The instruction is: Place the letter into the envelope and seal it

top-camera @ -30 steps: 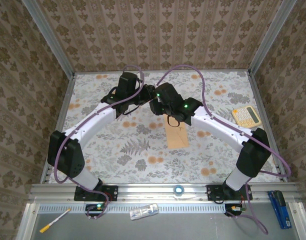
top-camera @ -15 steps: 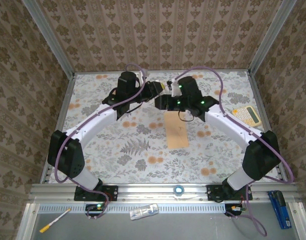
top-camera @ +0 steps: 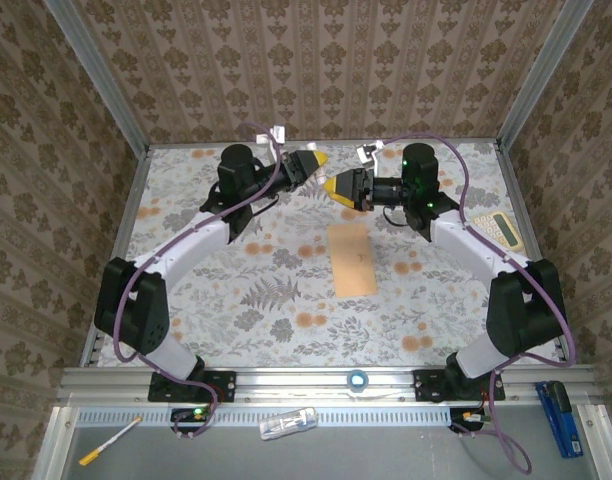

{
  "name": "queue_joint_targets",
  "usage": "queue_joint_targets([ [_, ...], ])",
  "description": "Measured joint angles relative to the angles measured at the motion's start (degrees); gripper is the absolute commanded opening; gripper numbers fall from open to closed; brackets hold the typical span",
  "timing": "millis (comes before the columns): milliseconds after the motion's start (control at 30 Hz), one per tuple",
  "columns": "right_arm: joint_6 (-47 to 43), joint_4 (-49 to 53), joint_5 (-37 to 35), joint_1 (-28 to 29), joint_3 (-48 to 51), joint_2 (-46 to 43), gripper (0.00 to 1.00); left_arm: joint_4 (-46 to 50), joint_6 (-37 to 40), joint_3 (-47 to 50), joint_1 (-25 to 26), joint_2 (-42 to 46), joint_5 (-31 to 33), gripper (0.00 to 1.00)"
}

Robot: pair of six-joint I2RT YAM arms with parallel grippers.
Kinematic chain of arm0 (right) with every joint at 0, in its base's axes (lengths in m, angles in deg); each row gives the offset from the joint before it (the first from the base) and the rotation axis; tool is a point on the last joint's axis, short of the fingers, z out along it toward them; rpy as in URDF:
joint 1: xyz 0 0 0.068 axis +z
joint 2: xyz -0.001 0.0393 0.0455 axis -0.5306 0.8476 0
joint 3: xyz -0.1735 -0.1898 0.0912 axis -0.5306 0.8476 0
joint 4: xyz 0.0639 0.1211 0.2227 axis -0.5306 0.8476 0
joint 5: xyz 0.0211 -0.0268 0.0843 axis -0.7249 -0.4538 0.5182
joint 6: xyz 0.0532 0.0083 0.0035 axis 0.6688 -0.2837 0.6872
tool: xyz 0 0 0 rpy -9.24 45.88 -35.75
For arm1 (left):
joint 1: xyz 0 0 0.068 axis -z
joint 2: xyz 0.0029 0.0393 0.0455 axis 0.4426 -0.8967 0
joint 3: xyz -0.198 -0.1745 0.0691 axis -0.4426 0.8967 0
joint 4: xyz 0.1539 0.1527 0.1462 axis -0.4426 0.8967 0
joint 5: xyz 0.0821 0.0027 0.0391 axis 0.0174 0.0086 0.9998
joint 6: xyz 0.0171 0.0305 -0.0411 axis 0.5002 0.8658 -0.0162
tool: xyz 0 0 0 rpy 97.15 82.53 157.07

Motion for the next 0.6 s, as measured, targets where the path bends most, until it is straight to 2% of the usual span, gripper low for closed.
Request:
queue_joint_targets([
  [200, 3.65, -5.60, 2.60, -0.42, 1.01, 0.02, 0.67, -8.28, -2.99, 0.70, 0.02, -1.64, -2.64, 0.00],
  [500, 6.54, -9.62, 3.08, -1.42, 1.31, 0.00, 0.43, -12.44, -5.09, 2.16, 0.02, -1.92, -3.50, 0.00],
  [600, 7.06, -10.45, 2.78, -1.70, 1.31, 0.02, 0.40, -13.14, -5.62, 2.29, 0.02, -1.92, -3.50, 0.00],
])
